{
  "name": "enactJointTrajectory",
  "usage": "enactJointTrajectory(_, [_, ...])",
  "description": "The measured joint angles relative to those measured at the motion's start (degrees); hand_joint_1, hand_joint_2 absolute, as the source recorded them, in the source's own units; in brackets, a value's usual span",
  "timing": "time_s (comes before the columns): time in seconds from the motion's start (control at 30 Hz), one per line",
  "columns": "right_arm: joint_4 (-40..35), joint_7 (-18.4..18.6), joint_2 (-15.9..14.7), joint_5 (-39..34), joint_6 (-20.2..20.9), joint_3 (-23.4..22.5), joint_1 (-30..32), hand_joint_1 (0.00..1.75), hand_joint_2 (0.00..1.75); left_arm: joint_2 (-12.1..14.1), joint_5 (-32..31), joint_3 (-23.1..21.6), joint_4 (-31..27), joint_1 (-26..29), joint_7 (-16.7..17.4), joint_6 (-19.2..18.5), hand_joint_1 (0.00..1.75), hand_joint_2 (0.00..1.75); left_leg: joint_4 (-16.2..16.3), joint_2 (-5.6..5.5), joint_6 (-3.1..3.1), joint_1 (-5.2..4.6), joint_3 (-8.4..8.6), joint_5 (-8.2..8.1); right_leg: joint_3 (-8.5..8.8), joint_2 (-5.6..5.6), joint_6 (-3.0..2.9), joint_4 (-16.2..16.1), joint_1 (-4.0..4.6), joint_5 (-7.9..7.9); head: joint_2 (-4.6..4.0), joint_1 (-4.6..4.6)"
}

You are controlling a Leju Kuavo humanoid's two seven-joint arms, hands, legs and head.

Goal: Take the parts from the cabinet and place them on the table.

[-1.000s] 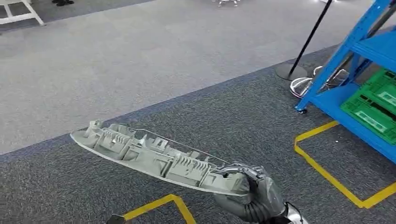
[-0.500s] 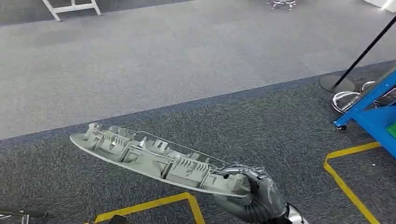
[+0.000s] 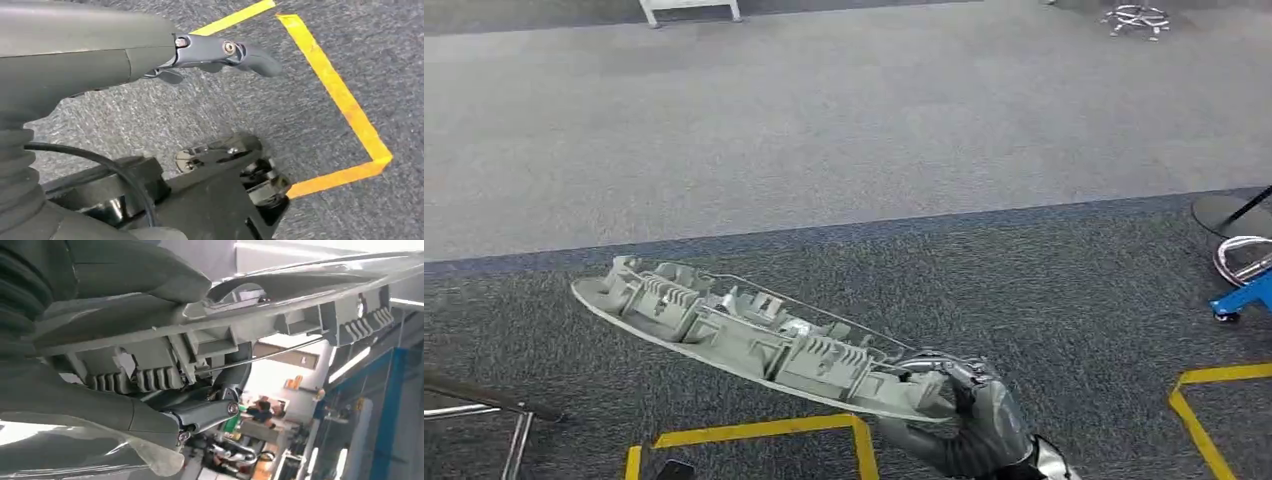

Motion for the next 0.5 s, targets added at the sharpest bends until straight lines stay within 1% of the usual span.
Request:
enactJointTrajectory(0.03, [-0.02,0.00,0.00,-0.02,0.00,0.00,-0.08,1.75,1.75,0.07,-0.15,0.09,-0.02,0.09,0.00,0.04,0.00,1.75,-0.57,-0.64,0.49,0.02,0.24,0.19,0.43,-0.59,0.50,-0.12,-0.12,-0.20,0.00,-0.09])
enactJointTrajectory(0.07, [-0.02,0.02,0.00,0.00,0.00,0.00,-0.21,1.75,1.75,0.09,-0.22,0.24,-0.02,0.33,0.00,0.18,0.00,1.75,-1.06,-1.27,0.95,0.35,0.78,0.49,-0.08,1.75,0.75,0.33,-0.47,-0.86,0.00,0.09])
enactJointTrajectory(0.1, [-0.04,-0.02,0.00,0.07,0.00,0.00,-0.17,1.75,1.75,0.15,-0.35,0.44,-0.02,0.18,-0.02,0.39,0.00,1.75,-1.12,-1.76,1.48,0.41,0.92,0.37,-1.08,4.68,0.48,2.73,-0.51,-2.44,0.00,0.20])
enactJointTrajectory(0.13, [-0.02,-0.09,0.00,0.04,0.00,0.02,-0.12,1.75,1.75,0.13,-0.46,0.57,-0.02,-0.07,-0.02,0.55,0.00,1.75,-1.12,-2.37,1.75,0.40,0.90,0.34,-3.22,6.11,0.33,6.83,-0.42,-4.28,0.00,0.46])
enactJointTrajectory(0.17, [-0.02,-0.11,0.00,0.09,0.00,0.04,-0.05,1.75,1.75,0.02,-0.72,0.61,-0.02,-0.29,-0.02,0.77,0.00,1.75,-1.12,-3.15,1.97,0.27,0.92,0.29,-6.01,6.78,0.19,11.82,-0.30,-6.21,0.00,0.68])
enactJointTrajectory(0.2, [0.00,-0.07,0.00,0.22,0.00,0.04,0.00,1.75,1.75,-0.02,-0.76,0.63,-0.02,-0.36,-0.02,0.85,0.00,1.75,-1.10,-3.94,2.13,0.12,0.93,0.20,-8.83,7.10,0.11,16.41,-0.14,-7.49,0.00,0.63])
enactJointTrajectory(0.23, [0.02,-0.02,0.00,0.33,0.00,0.04,0.13,1.75,1.75,-0.09,-0.79,0.68,-0.02,-0.35,-0.02,0.87,0.00,1.75,-1.08,-4.69,2.14,0.01,1.00,0.19,-10.23,7.17,0.01,18.16,-0.04,-7.25,0.00,0.68])
enactJointTrajectory(0.27, [0.02,0.00,0.00,0.39,0.00,0.04,0.20,1.75,1.75,-0.11,-0.79,0.74,-0.02,-0.26,-0.02,0.90,0.00,1.75,-1.04,-5.60,2.14,-0.02,1.14,0.18,-10.50,7.23,-0.16,17.38,0.05,-5.60,0.00,0.59])
enactJointTrajectory(0.3, [0.02,0.00,0.00,0.42,0.00,0.04,0.19,1.75,1.75,-0.13,-0.83,0.79,-0.02,-0.18,-0.02,0.92,0.00,1.75,-1.01,-6.43,2.13,-0.02,1.29,0.13,-9.43,7.36,-0.33,14.12,0.12,-2.83,0.00,0.66])
enactJointTrajectory(0.33, [0.02,0.00,0.00,0.50,0.00,0.04,0.19,1.75,1.75,-0.13,-0.87,0.81,-0.02,-0.19,0.00,1.05,0.00,1.75,-0.98,-7.06,2.03,-0.01,1.45,0.06,-8.06,7.66,-0.44,10.68,0.10,-0.57,0.00,0.63])
enactJointTrajectory(0.5, [0.02,0.00,0.00,0.50,0.00,0.04,0.19,1.75,1.75,-0.13,-0.87,0.81,-0.02,-0.19,0.00,1.05,0.00,1.75,-0.98,-7.06,2.03,-0.01,1.45,0.06,-8.06,7.66,-0.44,10.68,0.10,-0.57,0.00,0.63])
